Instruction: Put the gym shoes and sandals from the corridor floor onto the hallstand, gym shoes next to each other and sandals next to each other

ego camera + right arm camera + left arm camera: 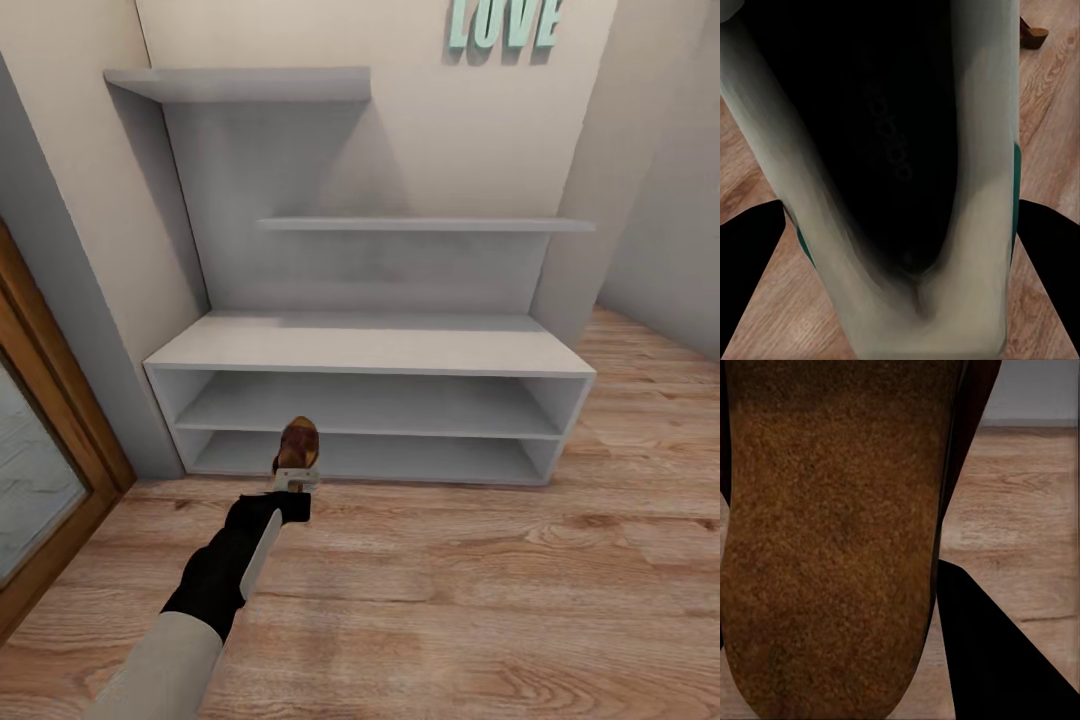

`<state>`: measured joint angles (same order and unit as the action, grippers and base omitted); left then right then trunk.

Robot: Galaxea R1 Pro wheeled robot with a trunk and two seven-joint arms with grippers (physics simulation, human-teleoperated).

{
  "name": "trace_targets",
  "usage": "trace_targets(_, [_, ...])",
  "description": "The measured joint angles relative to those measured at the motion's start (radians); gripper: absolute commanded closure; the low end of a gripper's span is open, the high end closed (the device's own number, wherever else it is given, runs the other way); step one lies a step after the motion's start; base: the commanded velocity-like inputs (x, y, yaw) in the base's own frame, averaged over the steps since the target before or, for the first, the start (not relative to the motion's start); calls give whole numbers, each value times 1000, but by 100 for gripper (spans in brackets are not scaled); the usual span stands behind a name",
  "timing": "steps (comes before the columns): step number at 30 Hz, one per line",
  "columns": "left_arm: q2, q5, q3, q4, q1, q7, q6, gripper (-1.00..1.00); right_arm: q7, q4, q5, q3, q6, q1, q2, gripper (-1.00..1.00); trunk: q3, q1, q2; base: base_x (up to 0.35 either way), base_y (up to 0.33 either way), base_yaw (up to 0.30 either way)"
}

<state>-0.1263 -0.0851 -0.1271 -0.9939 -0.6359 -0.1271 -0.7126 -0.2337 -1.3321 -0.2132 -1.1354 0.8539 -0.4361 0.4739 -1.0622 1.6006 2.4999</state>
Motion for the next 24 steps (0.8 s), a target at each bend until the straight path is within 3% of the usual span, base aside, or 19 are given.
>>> trace_targets(3, [1, 2, -1, 0, -28, 0, -13, 100, 0, 0, 0, 1, 0, 0, 0, 100, 0, 0, 0, 0, 0, 0])
trace_targets(14, [2, 2, -1, -1, -34, 0, -18, 100, 2, 0, 0, 1, 0, 0, 0, 100, -2, 0, 0, 0, 0, 0])
trace_targets(24, [3, -1, -1, 1, -34, 1, -17, 100, 2, 0, -1, 1, 0, 0, 0, 100, -56, 5, 2, 0, 0, 0])
